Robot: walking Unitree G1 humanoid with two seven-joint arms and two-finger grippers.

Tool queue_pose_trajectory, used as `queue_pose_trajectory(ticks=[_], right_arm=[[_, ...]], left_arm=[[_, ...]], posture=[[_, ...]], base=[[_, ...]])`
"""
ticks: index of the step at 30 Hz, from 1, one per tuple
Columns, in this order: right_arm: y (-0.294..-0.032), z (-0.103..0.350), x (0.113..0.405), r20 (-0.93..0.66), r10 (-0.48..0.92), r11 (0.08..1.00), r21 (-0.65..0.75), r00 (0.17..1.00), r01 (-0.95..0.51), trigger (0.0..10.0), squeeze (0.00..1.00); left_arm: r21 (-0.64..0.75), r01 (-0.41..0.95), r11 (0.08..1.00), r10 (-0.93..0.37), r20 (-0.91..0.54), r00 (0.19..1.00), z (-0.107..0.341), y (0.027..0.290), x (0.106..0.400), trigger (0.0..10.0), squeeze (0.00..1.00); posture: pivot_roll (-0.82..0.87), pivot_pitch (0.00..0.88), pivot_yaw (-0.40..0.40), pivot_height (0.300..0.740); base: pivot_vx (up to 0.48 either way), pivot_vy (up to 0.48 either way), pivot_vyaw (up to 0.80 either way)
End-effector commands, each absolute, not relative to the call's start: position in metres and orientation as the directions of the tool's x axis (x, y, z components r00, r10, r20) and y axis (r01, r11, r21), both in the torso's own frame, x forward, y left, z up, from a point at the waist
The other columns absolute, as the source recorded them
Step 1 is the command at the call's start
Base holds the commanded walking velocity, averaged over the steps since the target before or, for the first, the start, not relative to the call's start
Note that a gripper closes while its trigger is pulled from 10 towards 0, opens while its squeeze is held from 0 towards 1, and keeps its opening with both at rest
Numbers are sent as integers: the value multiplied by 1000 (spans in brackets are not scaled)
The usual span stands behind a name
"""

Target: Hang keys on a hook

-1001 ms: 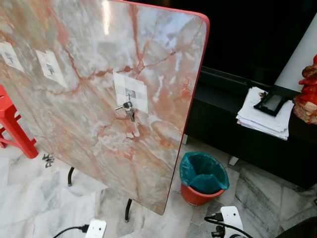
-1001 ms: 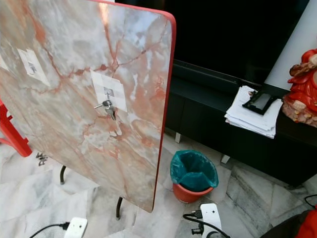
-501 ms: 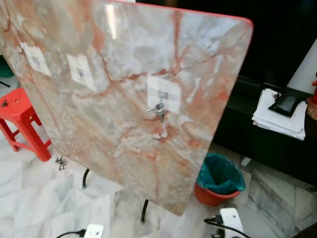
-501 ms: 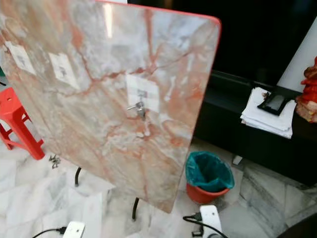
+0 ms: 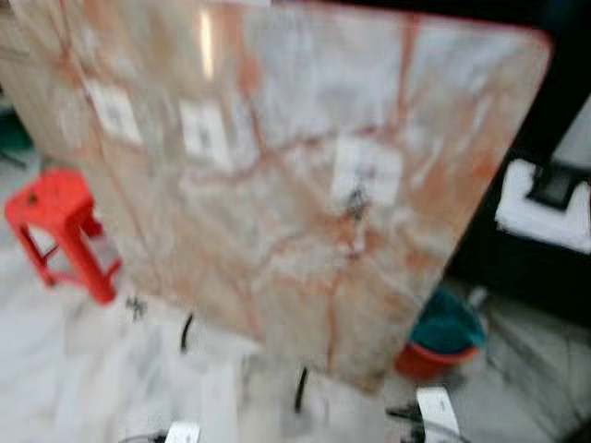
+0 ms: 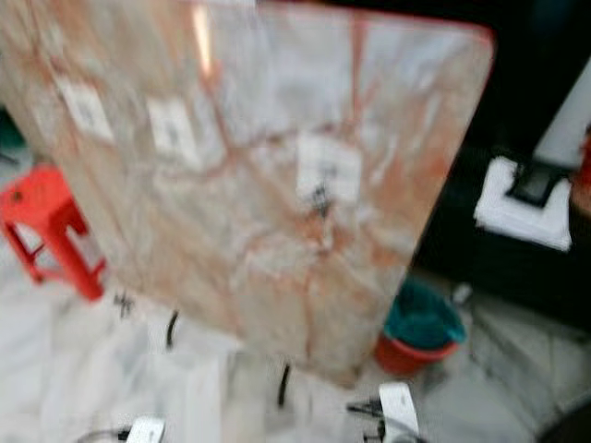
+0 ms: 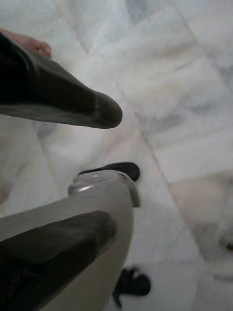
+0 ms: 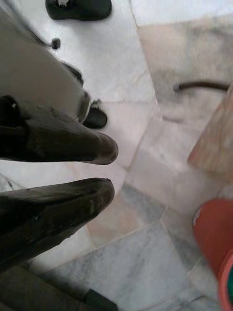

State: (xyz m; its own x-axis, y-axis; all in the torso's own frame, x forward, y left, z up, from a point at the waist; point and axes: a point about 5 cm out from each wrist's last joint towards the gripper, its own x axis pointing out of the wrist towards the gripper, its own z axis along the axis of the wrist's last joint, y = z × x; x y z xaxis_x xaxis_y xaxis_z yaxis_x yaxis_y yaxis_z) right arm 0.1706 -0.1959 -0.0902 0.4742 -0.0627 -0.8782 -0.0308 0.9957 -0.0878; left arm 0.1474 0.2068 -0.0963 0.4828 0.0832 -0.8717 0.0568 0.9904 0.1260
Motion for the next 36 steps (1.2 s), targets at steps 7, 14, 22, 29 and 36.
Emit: queue_pose_trajectory(ticks=[7,14,22,29,36], right_arm=[[-194,-89,175,-879,-59,995,-90,473,-44,10000,0],[-194,-88,177,-874,-55,995,-91,483,-52,10000,0],[-192,-87,179,-868,-53,996,-80,494,-34,10000,0],[-192,-87,180,-867,-53,996,-81,496,-36,10000,0],[-190,-87,180,-865,-52,997,-77,499,-31,10000,0]], left_arm=[[141,49,989,104,-887,449,-100,215,135,10000,0],[144,47,988,110,-896,430,-101,216,130,10000,0],[150,37,988,120,-895,429,-101,219,129,10000,0],[150,30,988,123,-894,432,-100,223,129,10000,0],[149,33,988,120,-894,431,-100,223,131,10000,0]], posture=[[-26,0,-54,740],[-21,0,-53,740],[-17,0,-51,740],[-23,0,-53,740],[-46,0,-32,740]], base=[[0,480,-800],[0,480,-457],[0,480,0],[0,480,0],[0,480,0]])
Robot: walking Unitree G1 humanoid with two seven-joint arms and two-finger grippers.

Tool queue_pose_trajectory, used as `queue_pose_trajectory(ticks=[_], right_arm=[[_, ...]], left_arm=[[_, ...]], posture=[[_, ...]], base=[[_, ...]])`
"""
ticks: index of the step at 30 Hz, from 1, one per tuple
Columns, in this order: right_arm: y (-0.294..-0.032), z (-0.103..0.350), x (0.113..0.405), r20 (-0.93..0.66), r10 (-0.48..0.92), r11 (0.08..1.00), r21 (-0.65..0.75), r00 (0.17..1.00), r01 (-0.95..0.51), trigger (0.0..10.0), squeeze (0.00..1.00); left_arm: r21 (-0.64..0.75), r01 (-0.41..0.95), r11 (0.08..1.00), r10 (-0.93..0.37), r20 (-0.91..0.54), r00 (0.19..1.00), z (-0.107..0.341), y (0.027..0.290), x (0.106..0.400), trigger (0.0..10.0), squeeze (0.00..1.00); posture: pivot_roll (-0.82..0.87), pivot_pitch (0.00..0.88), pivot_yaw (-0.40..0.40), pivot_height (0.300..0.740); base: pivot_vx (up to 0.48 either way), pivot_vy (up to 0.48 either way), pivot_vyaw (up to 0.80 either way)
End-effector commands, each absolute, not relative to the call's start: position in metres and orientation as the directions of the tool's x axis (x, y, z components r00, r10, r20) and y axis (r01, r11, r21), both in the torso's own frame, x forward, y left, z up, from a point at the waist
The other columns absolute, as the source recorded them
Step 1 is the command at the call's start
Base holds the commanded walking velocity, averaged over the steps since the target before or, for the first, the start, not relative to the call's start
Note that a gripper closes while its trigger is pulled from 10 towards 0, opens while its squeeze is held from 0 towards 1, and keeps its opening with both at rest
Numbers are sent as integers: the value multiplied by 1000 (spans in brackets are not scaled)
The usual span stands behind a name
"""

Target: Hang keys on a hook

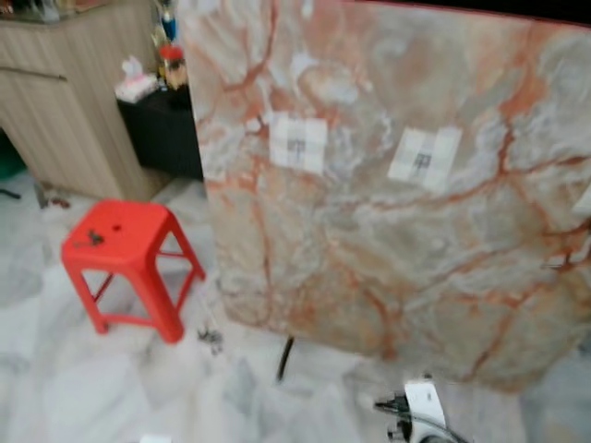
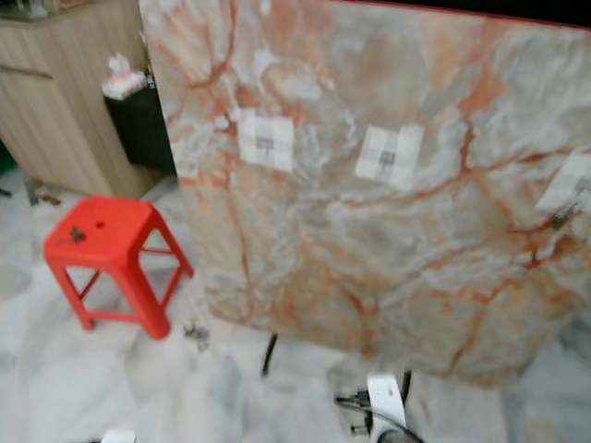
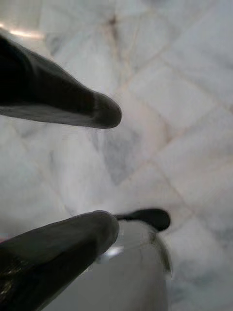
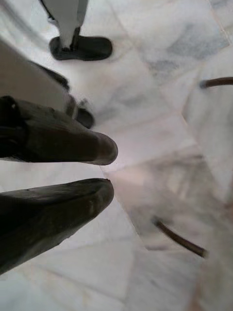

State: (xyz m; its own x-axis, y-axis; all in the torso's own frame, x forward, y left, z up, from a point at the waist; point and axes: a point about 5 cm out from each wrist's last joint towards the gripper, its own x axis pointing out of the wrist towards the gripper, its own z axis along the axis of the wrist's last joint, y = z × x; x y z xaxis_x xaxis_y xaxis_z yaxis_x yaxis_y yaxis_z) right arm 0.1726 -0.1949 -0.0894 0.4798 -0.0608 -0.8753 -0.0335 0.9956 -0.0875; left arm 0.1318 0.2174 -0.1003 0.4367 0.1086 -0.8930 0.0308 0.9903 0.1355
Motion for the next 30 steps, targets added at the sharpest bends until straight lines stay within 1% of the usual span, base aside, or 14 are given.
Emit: queue_pose_trajectory(ticks=[1,7,13,24,30], right_arm=[[-190,-87,180,-865,-52,997,-77,500,-30,10000,0],[-190,-86,181,-862,-57,997,-73,504,-13,10000,0],[-191,-86,182,-861,-56,997,-74,505,-15,10000,0],[-192,-86,180,-865,-56,997,-77,499,-22,10000,0],[-193,-87,179,-864,-57,997,-74,500,-15,10000,0]], left_arm=[[148,37,988,118,-894,431,-100,221,132,10000,0],[138,49,989,103,-893,438,-100,208,139,10000,0],[136,43,990,103,-891,441,-101,206,138,10000,0],[142,26,990,117,-893,434,-101,214,132,10000,0],[148,10,989,128,-887,443,-96,223,140,10000,0]], posture=[[-47,0,-31,740],[-50,0,-31,740],[-46,0,-38,740],[-41,0,-45,740],[-44,0,-47,740]], base=[[0,480,0],[0,480,0],[0,480,0],[0,480,0],[0,480,0]])
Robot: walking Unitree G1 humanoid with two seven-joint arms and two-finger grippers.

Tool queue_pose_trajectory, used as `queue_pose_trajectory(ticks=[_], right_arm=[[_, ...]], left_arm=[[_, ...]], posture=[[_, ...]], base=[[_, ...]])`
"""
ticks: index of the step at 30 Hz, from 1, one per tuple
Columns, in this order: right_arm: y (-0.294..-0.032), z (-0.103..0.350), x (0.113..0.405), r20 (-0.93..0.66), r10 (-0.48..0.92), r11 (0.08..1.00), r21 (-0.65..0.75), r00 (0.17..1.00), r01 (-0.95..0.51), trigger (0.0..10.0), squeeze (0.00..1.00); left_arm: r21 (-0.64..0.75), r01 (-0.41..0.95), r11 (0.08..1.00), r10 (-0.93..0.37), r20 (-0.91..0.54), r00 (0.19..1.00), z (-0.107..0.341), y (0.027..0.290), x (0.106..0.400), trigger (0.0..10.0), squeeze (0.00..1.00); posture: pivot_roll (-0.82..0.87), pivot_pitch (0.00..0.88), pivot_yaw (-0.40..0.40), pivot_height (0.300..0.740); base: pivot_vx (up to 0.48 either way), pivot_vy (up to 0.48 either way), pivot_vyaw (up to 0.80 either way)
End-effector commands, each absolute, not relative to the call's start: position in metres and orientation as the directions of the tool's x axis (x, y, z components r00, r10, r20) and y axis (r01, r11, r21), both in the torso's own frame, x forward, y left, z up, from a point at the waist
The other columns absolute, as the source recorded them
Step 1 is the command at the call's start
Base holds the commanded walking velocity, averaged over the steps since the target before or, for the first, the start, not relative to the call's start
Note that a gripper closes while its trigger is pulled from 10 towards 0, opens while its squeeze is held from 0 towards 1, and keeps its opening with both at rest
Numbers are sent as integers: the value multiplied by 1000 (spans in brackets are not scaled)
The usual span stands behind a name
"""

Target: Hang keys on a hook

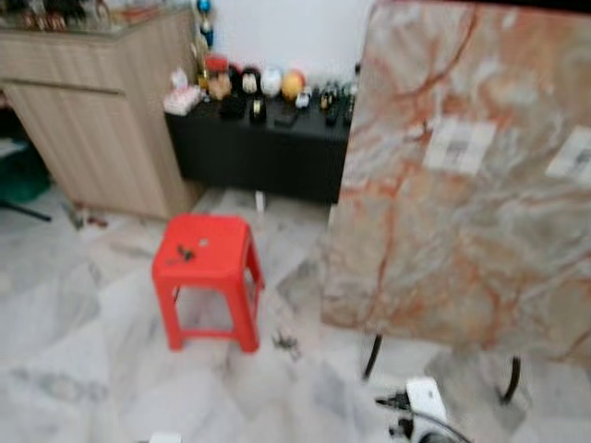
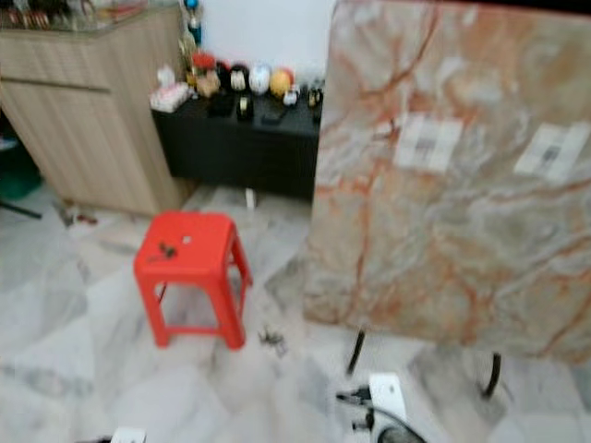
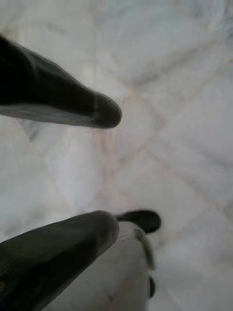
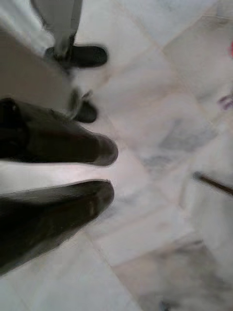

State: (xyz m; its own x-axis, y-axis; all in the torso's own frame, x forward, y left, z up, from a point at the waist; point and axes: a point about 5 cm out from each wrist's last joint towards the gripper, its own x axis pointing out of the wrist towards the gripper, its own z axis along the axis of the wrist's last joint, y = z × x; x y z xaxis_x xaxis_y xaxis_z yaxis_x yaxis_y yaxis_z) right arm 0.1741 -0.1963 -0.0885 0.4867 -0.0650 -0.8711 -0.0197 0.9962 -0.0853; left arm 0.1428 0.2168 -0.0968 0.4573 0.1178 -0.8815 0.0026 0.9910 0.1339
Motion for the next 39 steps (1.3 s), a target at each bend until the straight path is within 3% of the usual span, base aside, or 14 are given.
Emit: queue_pose_trajectory(ticks=[1,16,27,39], right_arm=[[-193,-87,179,-864,-57,997,-74,501,-14,10000,0],[-192,-87,178,-866,-53,997,-71,498,-17,10000,0],[-191,-88,177,-865,-49,998,-68,499,-19,10000,0],[-191,-89,175,-867,-55,998,-68,494,-8,10000,0]], left_arm=[[150,8,989,130,-886,444,-96,225,141,10000,0],[153,-2,988,140,-899,416,-101,232,121,10000,0],[147,6,989,131,-898,421,-103,222,121,10000,0],[158,5,987,140,-894,426,-100,233,121,10000,0]], posture=[[-44,1,-48,740],[-42,0,-43,740],[-35,0,-40,740],[-26,0,-36,740]], base=[[0,480,0],[0,480,0],[0,480,0],[0,377,0]])
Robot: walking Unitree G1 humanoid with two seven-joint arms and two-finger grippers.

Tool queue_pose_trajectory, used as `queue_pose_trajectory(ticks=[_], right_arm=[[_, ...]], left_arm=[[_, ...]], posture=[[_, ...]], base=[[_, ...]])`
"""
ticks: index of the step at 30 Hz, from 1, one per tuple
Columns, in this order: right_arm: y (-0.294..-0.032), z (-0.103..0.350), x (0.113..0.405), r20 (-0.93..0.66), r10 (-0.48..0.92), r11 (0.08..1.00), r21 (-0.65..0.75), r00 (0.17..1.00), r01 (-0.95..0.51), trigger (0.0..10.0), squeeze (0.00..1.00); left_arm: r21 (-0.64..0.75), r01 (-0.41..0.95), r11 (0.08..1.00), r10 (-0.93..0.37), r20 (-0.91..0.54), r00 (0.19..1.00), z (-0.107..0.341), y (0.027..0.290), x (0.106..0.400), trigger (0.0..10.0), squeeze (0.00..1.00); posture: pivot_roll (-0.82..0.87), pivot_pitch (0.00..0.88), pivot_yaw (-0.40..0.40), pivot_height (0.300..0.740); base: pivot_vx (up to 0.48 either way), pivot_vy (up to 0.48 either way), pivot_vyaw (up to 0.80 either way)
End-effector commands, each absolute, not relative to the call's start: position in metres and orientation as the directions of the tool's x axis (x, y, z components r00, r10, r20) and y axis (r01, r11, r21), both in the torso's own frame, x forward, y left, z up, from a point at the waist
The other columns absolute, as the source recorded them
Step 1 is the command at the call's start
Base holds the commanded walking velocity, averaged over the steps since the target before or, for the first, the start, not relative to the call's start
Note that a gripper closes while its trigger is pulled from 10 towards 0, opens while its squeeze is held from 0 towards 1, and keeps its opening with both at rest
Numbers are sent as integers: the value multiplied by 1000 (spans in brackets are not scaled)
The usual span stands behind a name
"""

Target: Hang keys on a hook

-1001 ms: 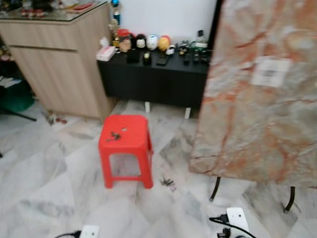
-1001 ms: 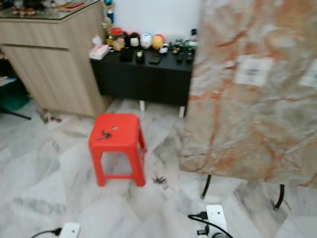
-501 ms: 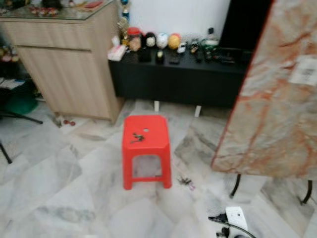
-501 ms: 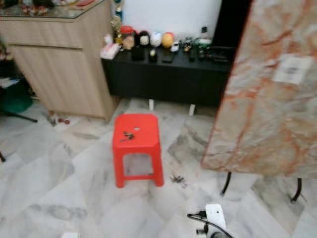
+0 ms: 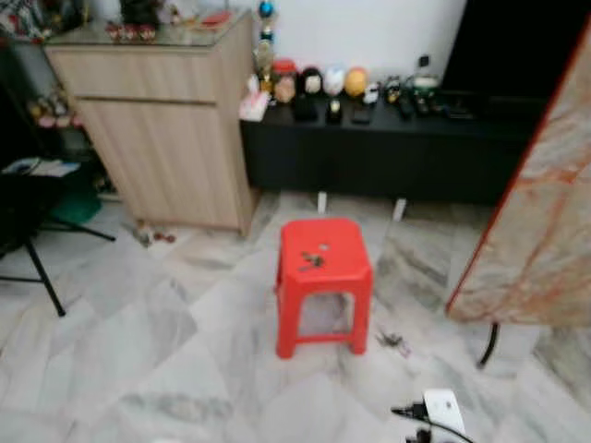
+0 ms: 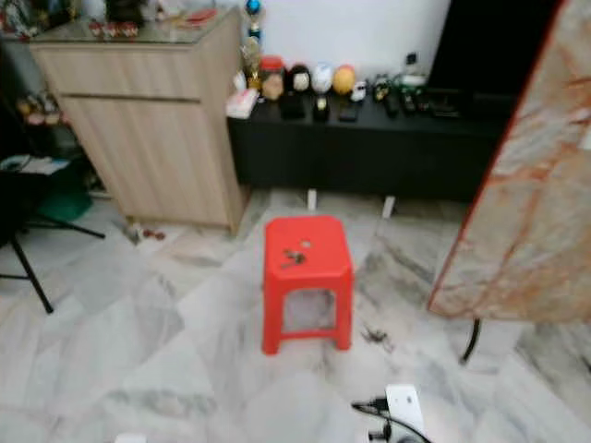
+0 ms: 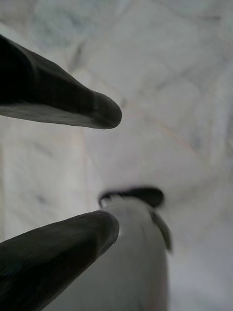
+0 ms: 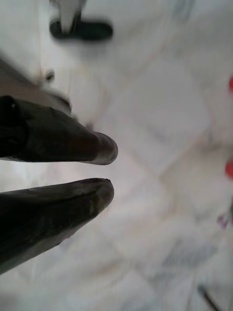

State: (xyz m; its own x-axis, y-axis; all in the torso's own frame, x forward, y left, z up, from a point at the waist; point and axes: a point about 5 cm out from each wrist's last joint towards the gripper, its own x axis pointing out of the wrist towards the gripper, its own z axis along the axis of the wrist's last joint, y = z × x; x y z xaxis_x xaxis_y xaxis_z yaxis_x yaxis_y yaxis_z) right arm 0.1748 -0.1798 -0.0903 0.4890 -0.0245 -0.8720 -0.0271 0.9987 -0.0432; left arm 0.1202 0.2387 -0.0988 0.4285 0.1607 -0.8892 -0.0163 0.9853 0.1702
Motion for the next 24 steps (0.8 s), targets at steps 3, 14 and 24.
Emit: queue_pose_trajectory(ticks=[3,14,24], right_arm=[[-191,-89,175,-867,-54,998,-66,495,-7,10000,0],[-190,-87,179,-862,-63,997,-71,502,4,10000,0],[-189,-87,180,-860,-58,998,-56,507,19,10000,1000]], left_arm=[[159,10,987,139,-889,435,-99,231,124,10000,0],[134,-6,991,120,-865,487,-94,222,144,10000,0],[126,-1,992,111,-865,490,-94,218,147,10000,0]], posture=[[-25,0,-32,740],[-14,0,-33,740],[-16,0,-35,740]], base=[[0,0,0],[0,0,0],[0,0,0]])
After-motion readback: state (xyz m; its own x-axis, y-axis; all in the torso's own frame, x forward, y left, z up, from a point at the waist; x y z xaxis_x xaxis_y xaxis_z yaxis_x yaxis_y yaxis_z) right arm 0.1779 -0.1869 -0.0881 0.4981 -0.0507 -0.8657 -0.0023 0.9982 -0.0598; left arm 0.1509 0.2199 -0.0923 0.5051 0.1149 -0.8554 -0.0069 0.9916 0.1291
